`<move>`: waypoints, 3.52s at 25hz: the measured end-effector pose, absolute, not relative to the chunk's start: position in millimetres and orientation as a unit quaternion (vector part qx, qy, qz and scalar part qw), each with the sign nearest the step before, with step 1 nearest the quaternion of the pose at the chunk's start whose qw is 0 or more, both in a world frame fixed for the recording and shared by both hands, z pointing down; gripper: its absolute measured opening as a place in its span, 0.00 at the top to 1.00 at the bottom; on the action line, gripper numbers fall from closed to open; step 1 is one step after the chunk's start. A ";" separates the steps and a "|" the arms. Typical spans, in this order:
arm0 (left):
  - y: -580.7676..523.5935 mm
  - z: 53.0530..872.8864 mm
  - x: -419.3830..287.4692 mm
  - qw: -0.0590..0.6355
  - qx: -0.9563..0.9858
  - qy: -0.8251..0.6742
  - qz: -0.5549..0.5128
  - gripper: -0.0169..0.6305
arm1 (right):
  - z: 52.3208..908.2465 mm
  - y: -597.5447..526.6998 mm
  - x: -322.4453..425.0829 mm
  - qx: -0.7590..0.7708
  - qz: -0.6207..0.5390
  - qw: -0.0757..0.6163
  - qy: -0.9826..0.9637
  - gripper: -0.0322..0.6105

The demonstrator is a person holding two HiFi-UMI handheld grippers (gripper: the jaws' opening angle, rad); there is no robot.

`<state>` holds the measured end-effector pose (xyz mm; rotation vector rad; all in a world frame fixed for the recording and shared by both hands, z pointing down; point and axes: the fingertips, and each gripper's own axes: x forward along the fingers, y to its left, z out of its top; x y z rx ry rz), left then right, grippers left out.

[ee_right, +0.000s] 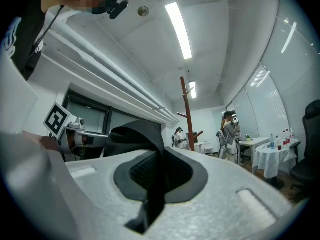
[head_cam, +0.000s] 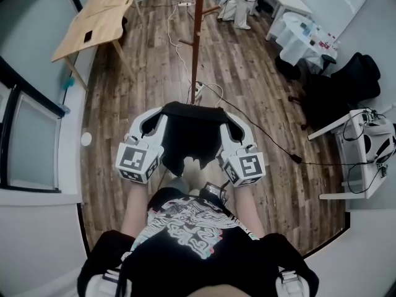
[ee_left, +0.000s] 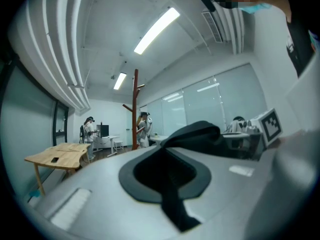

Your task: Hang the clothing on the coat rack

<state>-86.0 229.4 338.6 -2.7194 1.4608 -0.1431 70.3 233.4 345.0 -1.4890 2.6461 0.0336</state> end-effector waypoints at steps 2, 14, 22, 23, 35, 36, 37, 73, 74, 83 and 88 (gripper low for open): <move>224.4 341.1 -88.7 0.022 -0.878 0.475 -0.042 0.97 | 346.0 229.4 68.7 -0.487 0.016 0.046 0.872 0.93; 154.8 347.8 -92.8 0.016 -0.882 0.471 -0.028 0.97 | 353.3 160.3 65.4 -0.495 0.020 0.034 0.868 0.93; 85.6 340.6 -100.2 0.023 -0.887 0.461 -0.025 0.97 | 347.4 91.5 57.4 -0.493 0.030 0.035 0.869 0.93; 78.0 340.3 -101.9 0.023 -0.887 0.460 -0.026 0.97 | 346.9 83.5 56.2 -0.493 0.030 0.034 0.869 0.93; -1.4 341.7 -122.8 0.010 -0.892 0.452 -0.011 0.97 | 341.8 6.9 38.1 -0.503 0.033 0.024 0.863 0.93; -7.0 343.4 -125.2 0.009 -0.893 0.450 -0.010 0.97 | 342.9 1.1 35.6 -0.505 0.032 0.025 0.862 0.93; -12.7 345.0 -127.0 0.009 -0.894 0.448 -0.011 0.97 | 344.5 -4.9 33.6 -0.506 0.031 0.026 0.862 0.93; -178.7 348.1 -97.2 0.045 -0.911 0.408 -0.020 0.97 | 357.3 -177.2 68.9 -0.549 -0.005 0.049 0.834 0.93; -183.4 349.5 -96.3 0.044 -0.911 0.410 -0.020 0.97 | 358.5 -182.8 70.0 -0.549 -0.006 0.050 0.835 0.93; -217.8 359.3 -92.9 0.037 -0.903 0.427 -0.023 0.97 | 367.7 -225.9 75.4 -0.537 -0.013 0.048 0.842 0.93; -232.6 362.6 -93.7 0.035 -0.901 0.432 -0.026 0.97 | 367.3 -243.7 75.8 -0.533 -0.011 0.050 0.845 0.93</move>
